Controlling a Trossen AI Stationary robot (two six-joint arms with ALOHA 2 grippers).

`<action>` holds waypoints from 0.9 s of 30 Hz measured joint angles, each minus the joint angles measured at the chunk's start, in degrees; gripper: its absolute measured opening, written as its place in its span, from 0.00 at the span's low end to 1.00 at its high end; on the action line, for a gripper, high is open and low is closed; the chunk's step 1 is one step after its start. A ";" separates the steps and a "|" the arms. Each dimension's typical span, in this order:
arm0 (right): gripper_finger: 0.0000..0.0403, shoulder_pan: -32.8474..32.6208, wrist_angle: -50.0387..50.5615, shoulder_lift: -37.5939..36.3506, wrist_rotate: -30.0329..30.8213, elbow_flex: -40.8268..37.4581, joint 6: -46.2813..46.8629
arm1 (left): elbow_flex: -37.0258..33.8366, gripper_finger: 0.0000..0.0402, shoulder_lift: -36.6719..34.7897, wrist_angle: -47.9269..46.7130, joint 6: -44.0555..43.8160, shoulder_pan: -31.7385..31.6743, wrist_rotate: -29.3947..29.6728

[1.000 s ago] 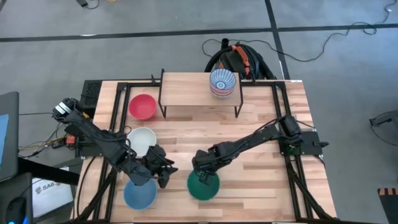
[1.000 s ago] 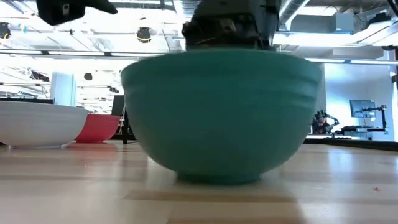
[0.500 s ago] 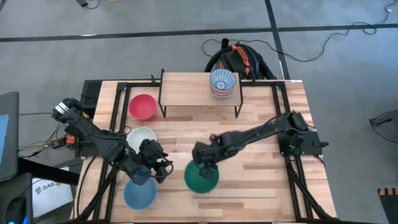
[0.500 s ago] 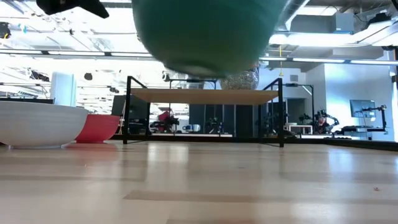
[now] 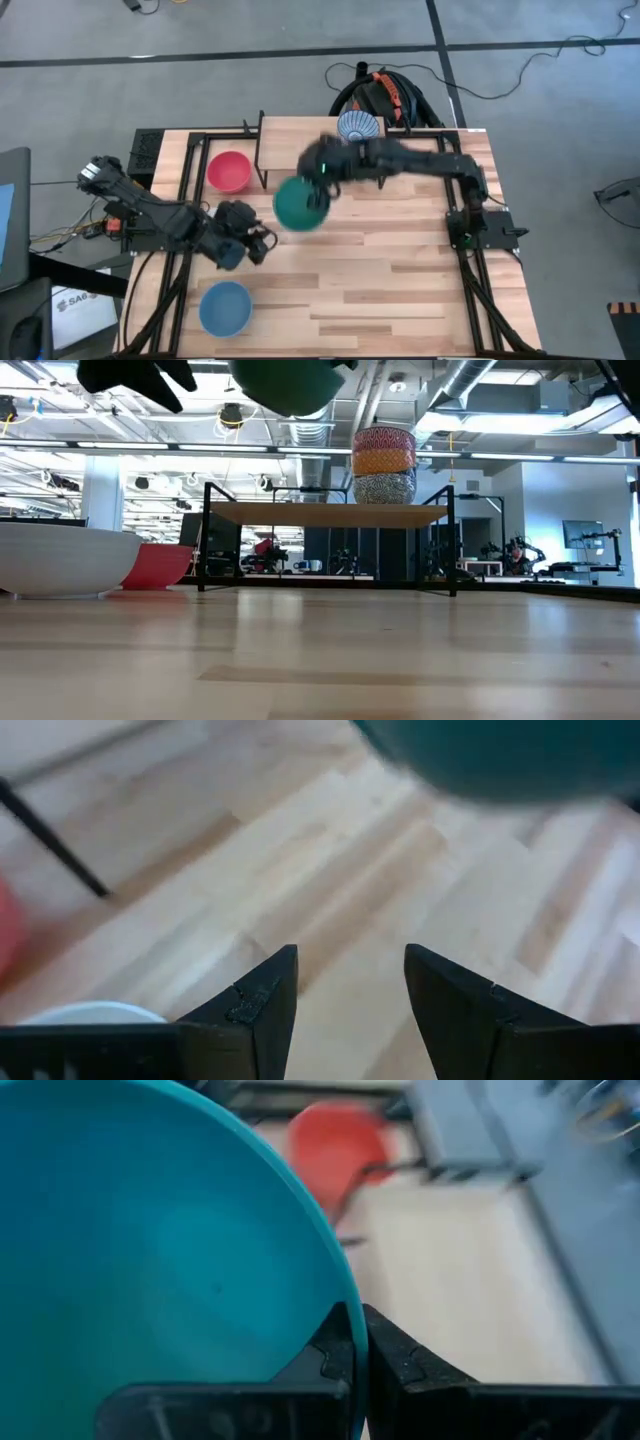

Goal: Place and stack bowls onto a shelf
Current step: Put the green bowl on the shelf

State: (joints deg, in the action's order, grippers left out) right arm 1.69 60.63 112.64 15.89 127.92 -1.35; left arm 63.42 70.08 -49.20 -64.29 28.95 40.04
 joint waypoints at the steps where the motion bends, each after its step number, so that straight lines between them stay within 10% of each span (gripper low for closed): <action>1: 0.06 1.77 -1.17 0.00 0.26 0.90 -2.12 | 0.00 0.42 -0.61 -0.52 0.00 -1.14 0.14; 16: 0.06 26.55 -18.01 4.44 -16.87 2.33 -16.80 | 0.00 0.42 -4.15 -1.46 -0.42 -15.93 -3.72; 27: 0.07 29.49 -18.96 9.09 -20.10 2.44 -25.08 | 0.00 0.42 -4.13 -0.90 -2.84 -21.50 -7.07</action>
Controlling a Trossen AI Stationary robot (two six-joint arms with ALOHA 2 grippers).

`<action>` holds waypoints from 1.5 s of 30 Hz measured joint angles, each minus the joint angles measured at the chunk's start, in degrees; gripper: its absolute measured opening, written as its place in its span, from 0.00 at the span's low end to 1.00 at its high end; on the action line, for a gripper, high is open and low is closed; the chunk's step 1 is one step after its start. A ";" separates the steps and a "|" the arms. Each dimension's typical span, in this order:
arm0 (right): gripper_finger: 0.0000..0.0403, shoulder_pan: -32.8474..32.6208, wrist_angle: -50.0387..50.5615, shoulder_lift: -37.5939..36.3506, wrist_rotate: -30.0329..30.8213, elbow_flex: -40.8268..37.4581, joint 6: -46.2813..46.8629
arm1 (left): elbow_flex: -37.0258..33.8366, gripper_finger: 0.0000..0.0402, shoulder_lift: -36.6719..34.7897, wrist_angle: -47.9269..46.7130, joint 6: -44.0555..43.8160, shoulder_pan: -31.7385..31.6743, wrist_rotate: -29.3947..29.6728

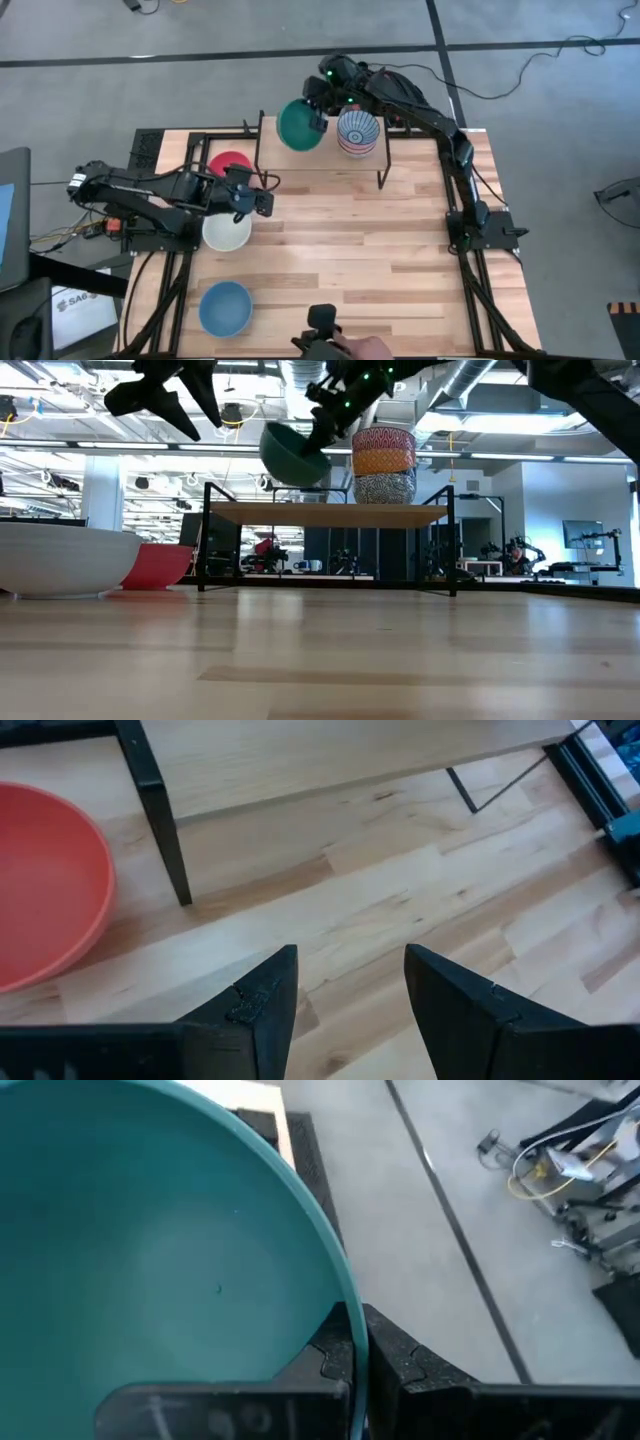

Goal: Place and stack bowls onto a shelf
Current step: Put the green bowl on the shelf, then stack the blue bowl on top of the green bowl

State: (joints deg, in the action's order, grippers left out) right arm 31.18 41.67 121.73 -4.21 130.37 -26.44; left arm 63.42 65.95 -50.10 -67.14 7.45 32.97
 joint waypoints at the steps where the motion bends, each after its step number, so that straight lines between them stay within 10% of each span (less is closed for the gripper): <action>1: 0.07 0.00 0.12 0.45 0.00 0.00 -0.02 | 0.00 0.42 0.00 0.14 0.00 -0.34 -0.43; 45: 0.30 -0.33 0.69 2.30 -1.84 -0.39 -1.42 | -0.02 0.42 0.02 1.15 -4.06 -0.68 -0.83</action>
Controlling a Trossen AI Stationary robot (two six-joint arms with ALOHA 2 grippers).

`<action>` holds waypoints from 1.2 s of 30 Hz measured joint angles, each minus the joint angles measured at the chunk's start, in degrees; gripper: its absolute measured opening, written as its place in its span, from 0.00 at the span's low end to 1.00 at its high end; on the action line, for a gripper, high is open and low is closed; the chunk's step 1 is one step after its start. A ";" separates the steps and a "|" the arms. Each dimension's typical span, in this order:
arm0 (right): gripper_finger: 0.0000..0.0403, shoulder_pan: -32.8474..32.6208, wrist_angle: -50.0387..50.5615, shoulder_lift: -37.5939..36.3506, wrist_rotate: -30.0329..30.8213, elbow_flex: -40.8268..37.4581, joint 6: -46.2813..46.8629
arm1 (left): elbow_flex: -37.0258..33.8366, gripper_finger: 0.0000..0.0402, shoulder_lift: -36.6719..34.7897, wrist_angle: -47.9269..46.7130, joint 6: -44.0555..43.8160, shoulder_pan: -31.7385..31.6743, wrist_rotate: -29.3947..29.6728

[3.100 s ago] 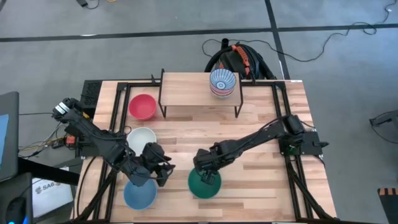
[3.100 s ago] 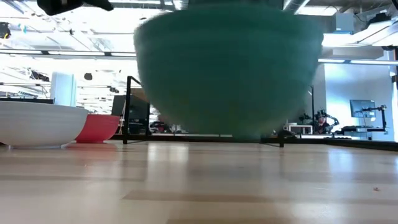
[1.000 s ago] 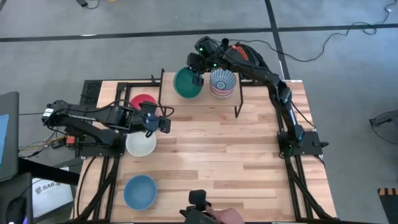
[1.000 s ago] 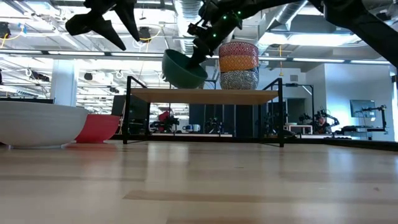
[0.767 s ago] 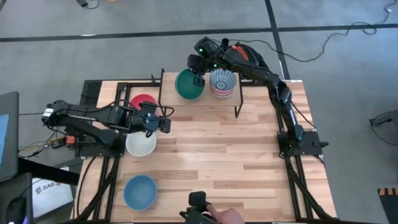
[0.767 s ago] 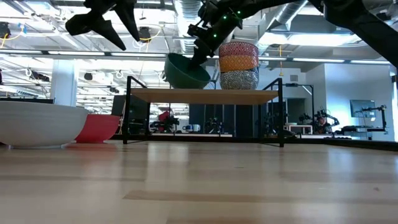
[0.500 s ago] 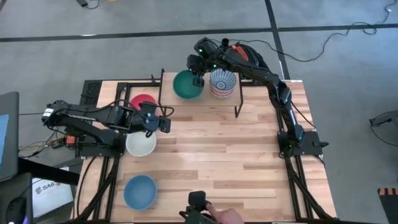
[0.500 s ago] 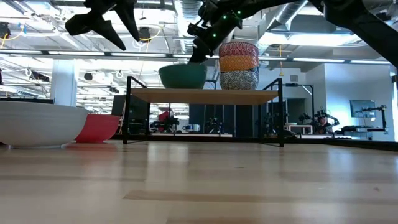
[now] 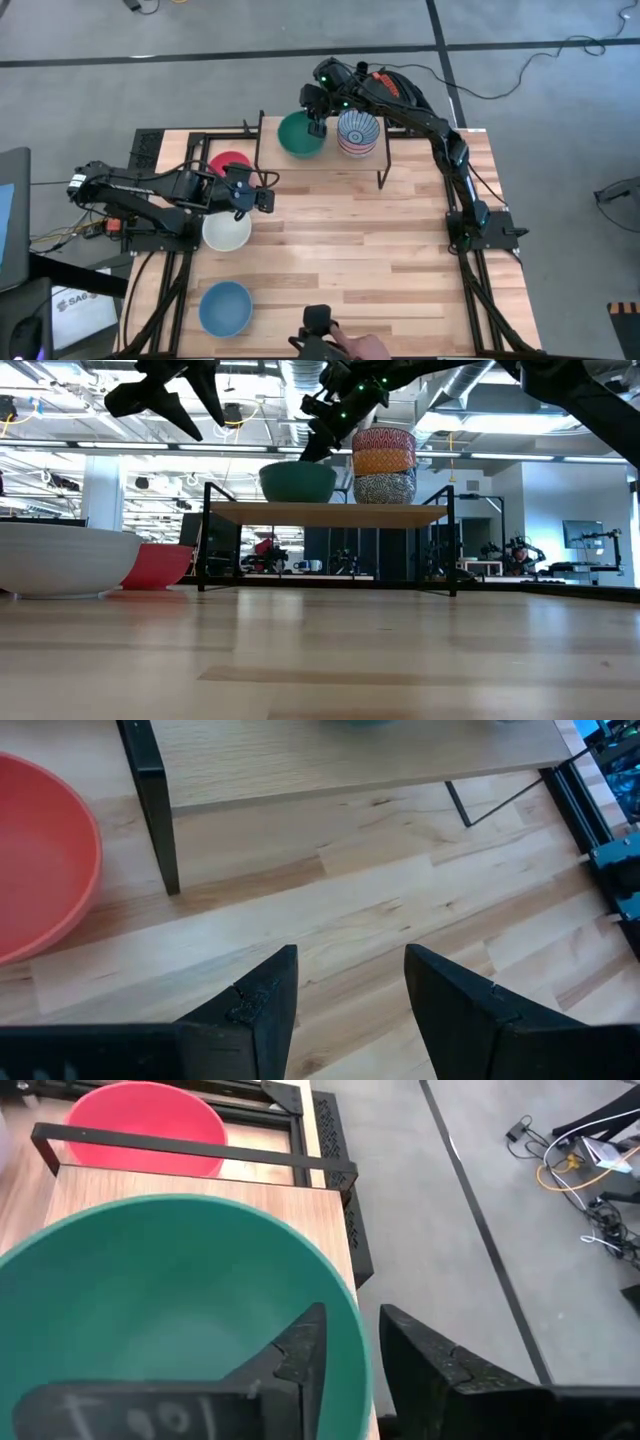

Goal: Place and stack bowls onto a shelf
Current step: Stack the blue bowl on top of the green bowl

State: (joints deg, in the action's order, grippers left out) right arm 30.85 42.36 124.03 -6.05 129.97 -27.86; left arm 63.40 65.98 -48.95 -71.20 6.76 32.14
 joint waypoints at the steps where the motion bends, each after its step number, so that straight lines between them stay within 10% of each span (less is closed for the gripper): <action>1: 0.30 0.02 -0.07 0.01 0.00 0.00 0.07 | 0.00 0.42 0.00 0.00 0.00 0.00 0.00; 23: 0.32 -7.21 1.68 -4.13 0.02 4.74 16.15 | -0.02 0.42 0.02 -2.26 1.64 4.96 -0.56; 36: 0.32 -19.71 14.07 -7.76 0.28 4.64 40.91 | -0.02 0.42 0.02 -6.34 -2.74 21.08 -1.09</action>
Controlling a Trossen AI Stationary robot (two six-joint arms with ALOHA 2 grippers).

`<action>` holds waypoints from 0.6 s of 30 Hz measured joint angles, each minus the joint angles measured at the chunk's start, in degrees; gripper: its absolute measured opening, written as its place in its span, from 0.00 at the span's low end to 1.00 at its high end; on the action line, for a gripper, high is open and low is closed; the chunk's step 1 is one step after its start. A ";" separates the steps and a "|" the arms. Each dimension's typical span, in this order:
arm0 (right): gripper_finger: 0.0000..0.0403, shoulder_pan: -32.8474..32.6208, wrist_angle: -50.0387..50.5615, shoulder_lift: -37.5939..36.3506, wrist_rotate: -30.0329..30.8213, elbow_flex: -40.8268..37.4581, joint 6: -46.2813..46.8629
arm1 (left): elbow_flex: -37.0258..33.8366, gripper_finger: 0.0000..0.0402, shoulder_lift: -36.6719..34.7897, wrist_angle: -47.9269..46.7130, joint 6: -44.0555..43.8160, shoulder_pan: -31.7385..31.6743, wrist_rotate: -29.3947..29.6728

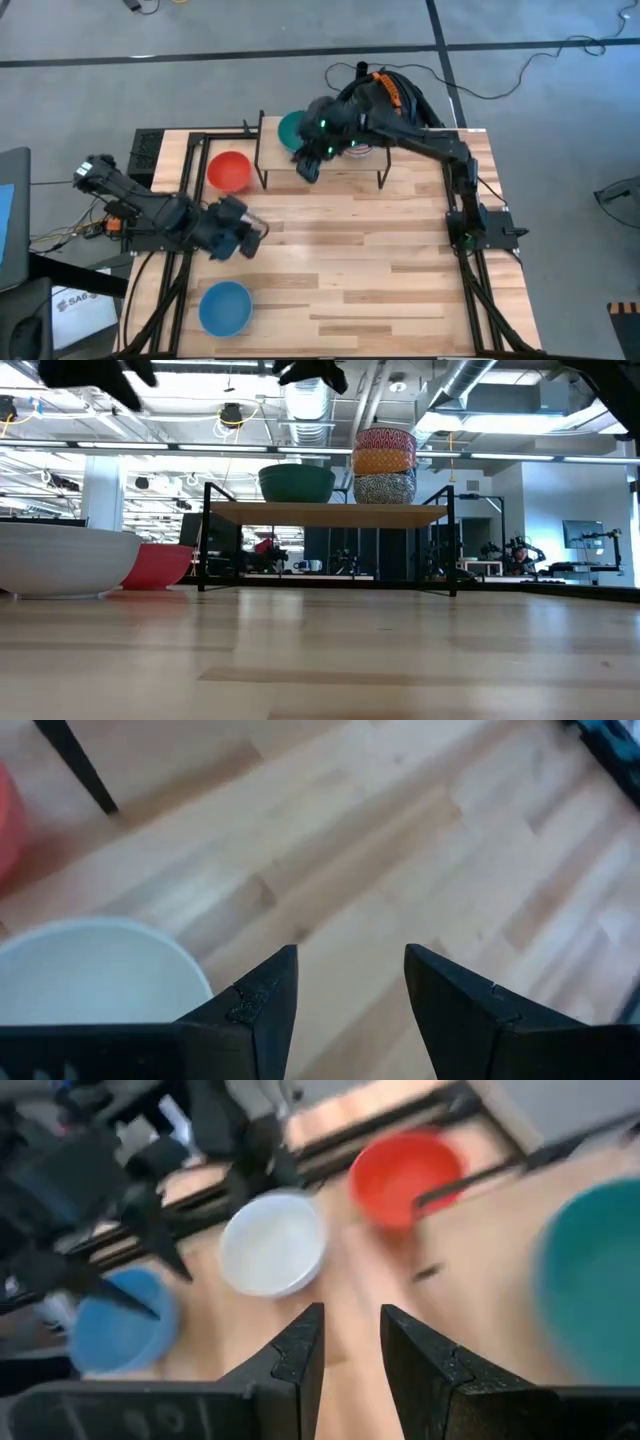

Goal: Place and stack bowls onto a shelf
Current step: Stack the blue bowl on top of the green bowl

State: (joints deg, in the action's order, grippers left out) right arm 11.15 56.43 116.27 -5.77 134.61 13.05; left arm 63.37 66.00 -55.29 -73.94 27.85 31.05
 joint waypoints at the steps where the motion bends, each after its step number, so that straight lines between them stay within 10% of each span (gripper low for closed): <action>1: 0.32 -1.45 0.23 0.51 0.75 0.08 2.18 | 0.00 0.42 0.00 -0.71 -1.11 2.02 0.40; 18: 0.32 -20.14 -9.76 11.49 1.91 -5.06 30.60 | 0.00 0.42 0.00 -4.51 -12.91 29.33 10.18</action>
State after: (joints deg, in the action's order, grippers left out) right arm -9.00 46.68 127.76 -3.85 129.56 43.65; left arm 63.37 66.00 -59.80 -86.85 57.17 41.23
